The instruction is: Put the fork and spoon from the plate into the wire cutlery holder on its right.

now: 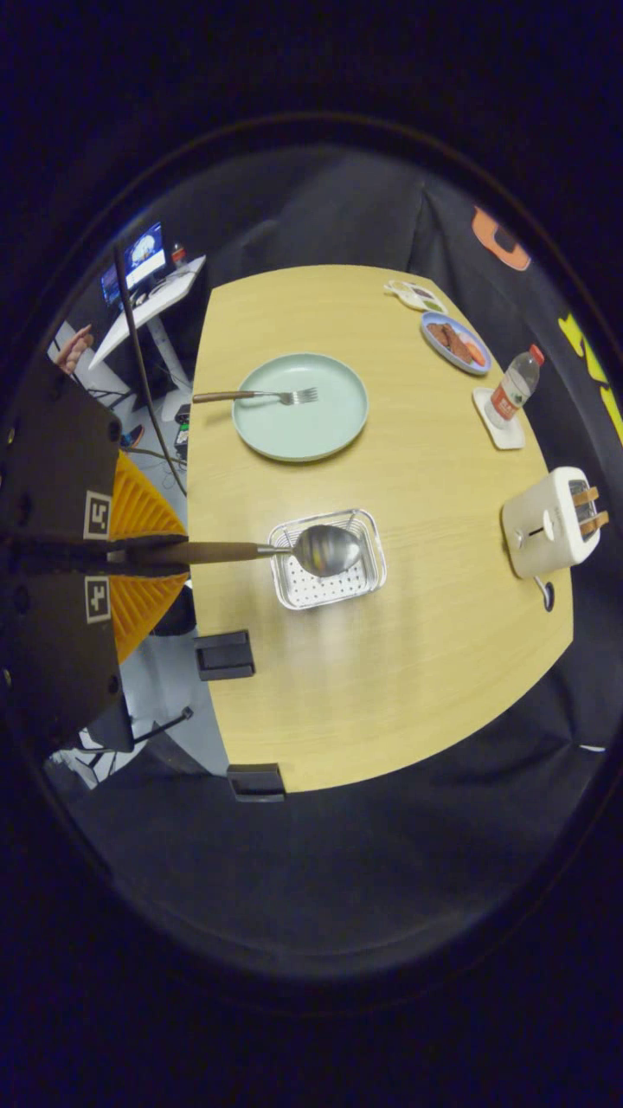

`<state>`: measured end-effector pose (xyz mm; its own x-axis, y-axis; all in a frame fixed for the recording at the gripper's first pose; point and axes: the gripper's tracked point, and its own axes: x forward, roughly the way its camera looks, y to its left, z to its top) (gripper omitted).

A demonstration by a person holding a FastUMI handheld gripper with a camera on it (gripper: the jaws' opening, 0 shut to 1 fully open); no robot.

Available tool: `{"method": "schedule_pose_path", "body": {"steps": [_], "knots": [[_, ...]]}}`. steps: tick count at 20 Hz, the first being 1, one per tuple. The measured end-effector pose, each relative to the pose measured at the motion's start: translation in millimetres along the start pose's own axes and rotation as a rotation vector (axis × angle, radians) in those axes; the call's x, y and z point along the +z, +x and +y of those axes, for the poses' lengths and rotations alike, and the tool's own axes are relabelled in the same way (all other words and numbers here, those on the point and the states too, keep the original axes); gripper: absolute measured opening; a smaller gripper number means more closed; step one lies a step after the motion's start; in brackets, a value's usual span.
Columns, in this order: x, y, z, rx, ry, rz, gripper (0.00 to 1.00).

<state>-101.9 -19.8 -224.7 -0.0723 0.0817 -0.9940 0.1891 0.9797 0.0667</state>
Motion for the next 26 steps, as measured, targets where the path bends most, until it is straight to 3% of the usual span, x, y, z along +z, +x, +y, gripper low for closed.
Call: {"method": "schedule_pose_path", "body": {"steps": [11,15,19,22,26], "knots": [[18.3,27.8,-4.7,0.031,0.088,0.083,0.02],[28.4,26.0,-4.8,0.035,0.036,0.029,0.12],[36.2,17.3,2.8,0.042,-0.010,-0.056,0.39],[43.3,4.7,13.5,0.038,-0.068,-0.159,0.68],[45.5,-12.4,44.2,0.042,-0.158,-0.308,0.88]]}}
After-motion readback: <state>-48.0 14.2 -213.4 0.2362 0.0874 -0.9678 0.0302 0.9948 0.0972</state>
